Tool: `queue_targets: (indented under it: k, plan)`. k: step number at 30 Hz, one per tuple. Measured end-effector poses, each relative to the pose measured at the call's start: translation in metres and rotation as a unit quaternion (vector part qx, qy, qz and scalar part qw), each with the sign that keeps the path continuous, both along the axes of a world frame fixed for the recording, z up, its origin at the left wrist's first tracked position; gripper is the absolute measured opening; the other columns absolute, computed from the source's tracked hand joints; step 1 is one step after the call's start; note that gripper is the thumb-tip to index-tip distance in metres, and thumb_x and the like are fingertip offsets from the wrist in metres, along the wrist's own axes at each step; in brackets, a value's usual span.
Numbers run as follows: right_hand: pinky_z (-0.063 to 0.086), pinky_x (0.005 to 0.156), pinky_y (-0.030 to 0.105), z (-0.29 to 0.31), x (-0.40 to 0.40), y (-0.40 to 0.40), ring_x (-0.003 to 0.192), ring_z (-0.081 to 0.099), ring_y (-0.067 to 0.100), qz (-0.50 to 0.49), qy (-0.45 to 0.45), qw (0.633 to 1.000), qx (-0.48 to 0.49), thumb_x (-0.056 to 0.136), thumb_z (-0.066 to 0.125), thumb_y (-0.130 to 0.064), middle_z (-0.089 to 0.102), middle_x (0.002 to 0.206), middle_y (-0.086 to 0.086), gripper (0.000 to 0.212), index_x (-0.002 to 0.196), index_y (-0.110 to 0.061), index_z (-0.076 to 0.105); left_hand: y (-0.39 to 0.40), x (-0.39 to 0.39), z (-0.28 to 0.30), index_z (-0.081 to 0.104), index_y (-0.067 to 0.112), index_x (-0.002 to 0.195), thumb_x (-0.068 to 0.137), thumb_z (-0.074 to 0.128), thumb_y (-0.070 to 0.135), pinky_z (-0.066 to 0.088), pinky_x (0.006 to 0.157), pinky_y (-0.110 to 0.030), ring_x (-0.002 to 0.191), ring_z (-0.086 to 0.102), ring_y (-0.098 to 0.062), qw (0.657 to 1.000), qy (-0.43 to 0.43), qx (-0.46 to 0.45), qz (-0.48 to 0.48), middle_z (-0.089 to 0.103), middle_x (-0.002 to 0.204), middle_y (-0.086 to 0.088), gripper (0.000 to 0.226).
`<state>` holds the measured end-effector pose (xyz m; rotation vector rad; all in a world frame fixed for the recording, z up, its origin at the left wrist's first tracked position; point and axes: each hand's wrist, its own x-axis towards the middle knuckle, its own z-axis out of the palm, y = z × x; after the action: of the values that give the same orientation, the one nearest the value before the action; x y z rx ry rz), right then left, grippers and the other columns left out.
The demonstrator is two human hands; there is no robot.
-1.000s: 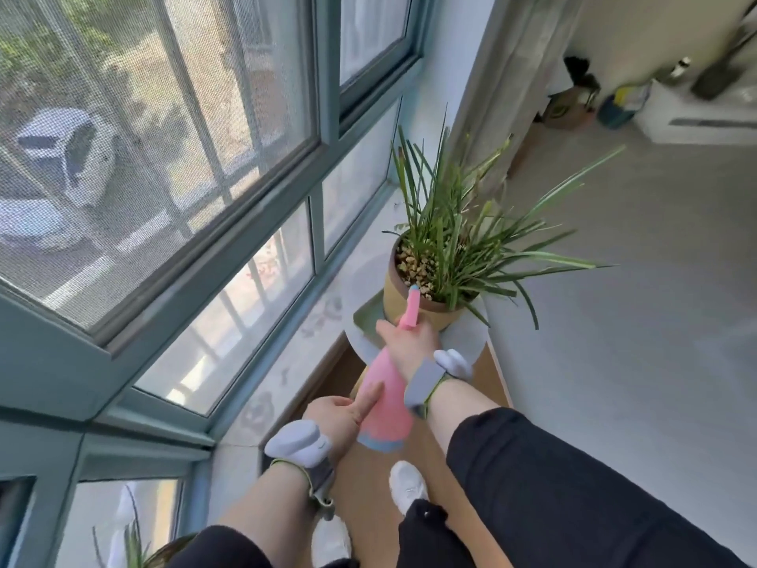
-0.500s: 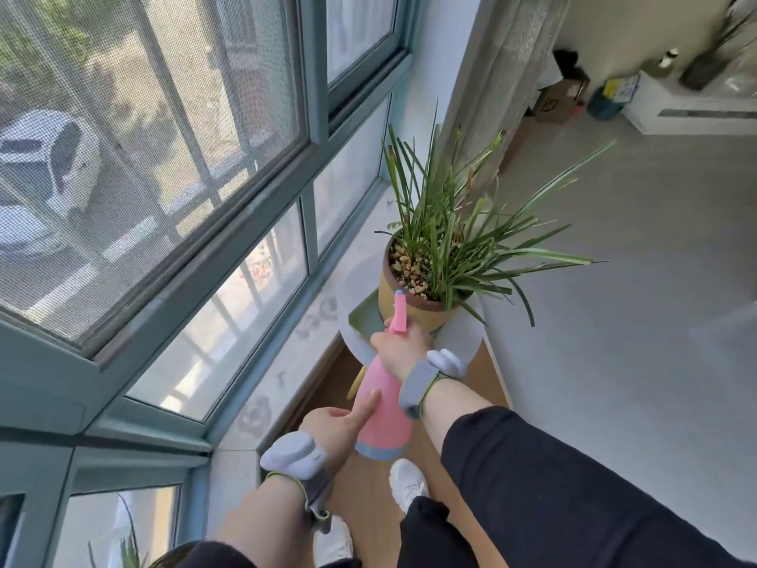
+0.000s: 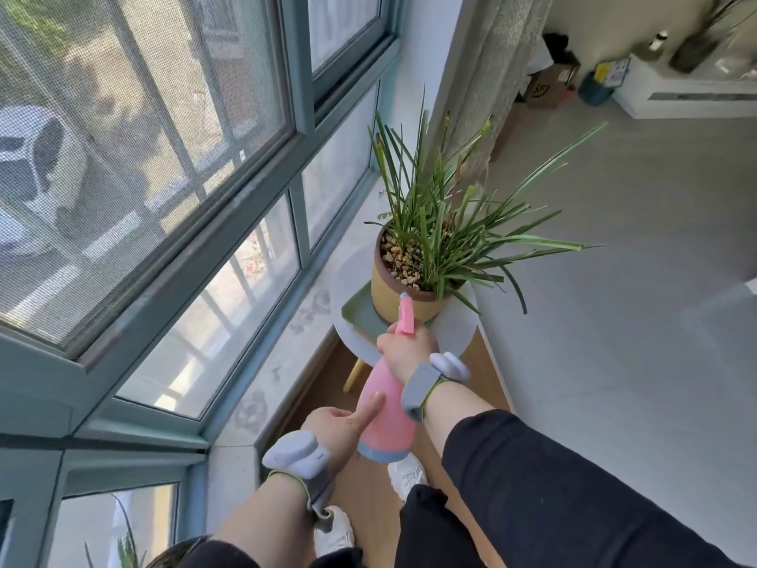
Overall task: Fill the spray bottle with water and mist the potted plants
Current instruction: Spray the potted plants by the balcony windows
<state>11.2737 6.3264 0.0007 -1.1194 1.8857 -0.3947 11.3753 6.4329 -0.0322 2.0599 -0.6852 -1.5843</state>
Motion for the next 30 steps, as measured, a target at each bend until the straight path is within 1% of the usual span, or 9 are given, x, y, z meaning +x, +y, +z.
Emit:
queue_targets:
  k: [3,5,9,13,17,21,25,27,30]
  plan:
    - [0.043,0.075,0.029,-0.002,-0.004,0.0,0.092,0.057,0.031,-0.01,-0.005,1.0,0.011,0.08,0.057,-0.015,0.059,0.097,0.004,0.028,0.107,-0.02,0.06,0.0,-0.002,0.004,0.067,0.007,0.063,0.043,0.064,0.086,0.055,0.069,-0.037,0.053,0.056,-0.021,1.0,0.003,0.005,-0.013,0.061,0.052,-0.005,0.082]
    - [0.043,0.075,0.029,-0.003,-0.005,0.001,0.086,0.056,0.029,-0.021,-0.002,1.0,0.011,0.078,0.057,-0.013,0.062,0.099,0.006,0.026,0.103,-0.018,0.062,0.002,-0.003,0.005,0.068,0.006,0.072,0.048,0.064,0.084,0.054,0.071,-0.035,0.056,0.055,-0.021,1.0,0.006,0.008,-0.025,0.061,0.057,-0.008,0.081]
    - [0.04,0.071,0.027,-0.004,-0.008,0.002,0.079,0.053,0.027,-0.037,-0.004,0.999,0.013,0.078,0.058,-0.013,0.065,0.098,0.007,0.022,0.1,-0.015,0.064,0.003,-0.007,0.007,0.066,0.007,0.074,0.054,0.064,0.081,0.049,0.068,-0.031,0.056,0.052,-0.021,1.0,0.006,0.006,-0.03,0.059,0.054,-0.007,0.076]
    - [0.044,0.074,0.029,-0.006,-0.012,0.003,0.085,0.057,0.03,-0.034,-0.004,0.999,0.016,0.076,0.059,-0.014,0.063,0.096,0.006,0.025,0.101,-0.017,0.064,0.004,-0.008,0.01,0.073,-0.002,0.081,0.059,0.065,0.077,0.054,0.072,-0.036,0.055,0.055,-0.021,0.999,0.005,0.011,-0.029,0.061,0.054,-0.008,0.082]
    - [0.039,0.067,0.028,-0.007,-0.014,0.004,0.076,0.053,0.029,-0.042,0.001,0.999,0.006,0.077,0.059,-0.011,0.062,0.085,0.005,0.016,0.091,-0.013,0.065,0.004,-0.01,0.011,0.072,0.004,0.078,0.062,0.065,0.075,0.057,0.081,-0.041,0.06,0.06,-0.022,0.999,-0.001,0.01,-0.039,0.067,0.066,-0.01,0.074]
    - [0.039,0.069,0.028,-0.008,-0.018,0.005,0.079,0.054,0.028,-0.045,-0.006,0.999,0.015,0.077,0.06,-0.013,0.058,0.082,0.002,0.011,0.086,-0.019,0.059,0.004,-0.01,0.01,0.072,0.008,0.075,0.061,0.065,0.075,0.057,0.079,-0.039,0.061,0.061,-0.021,0.999,-0.002,0.004,-0.039,0.068,0.067,-0.01,0.069]
    - [0.043,0.067,0.031,-0.009,-0.021,0.005,0.076,0.056,0.031,-0.037,0.016,0.999,0.009,0.075,0.057,-0.012,0.059,0.077,0.003,0.006,0.078,-0.017,0.058,0.003,-0.012,0.01,0.072,0.01,0.076,0.061,0.063,0.076,0.057,0.08,-0.038,0.064,0.063,-0.021,0.999,0.005,0.004,-0.046,0.072,0.072,-0.013,0.068]
    - [0.041,0.067,0.03,-0.009,-0.021,0.005,0.074,0.054,0.03,-0.048,0.008,0.999,0.005,0.074,0.056,-0.012,0.061,0.082,0.005,0.01,0.081,-0.018,0.06,0.002,-0.012,0.01,0.072,0.012,0.075,0.056,0.062,0.078,0.057,0.078,-0.037,0.064,0.064,-0.02,0.999,0.005,0.001,-0.045,0.072,0.072,-0.012,0.07]
    - [0.042,0.069,0.03,-0.011,-0.024,0.003,0.077,0.055,0.029,-0.058,0.001,0.998,0.004,0.074,0.057,-0.013,0.062,0.088,0.005,0.017,0.09,-0.017,0.062,0.0,-0.012,0.01,0.072,0.013,0.073,0.043,0.059,0.083,0.057,0.073,-0.035,0.059,0.062,-0.019,0.999,0.005,-0.006,-0.047,0.068,0.063,-0.009,0.077]
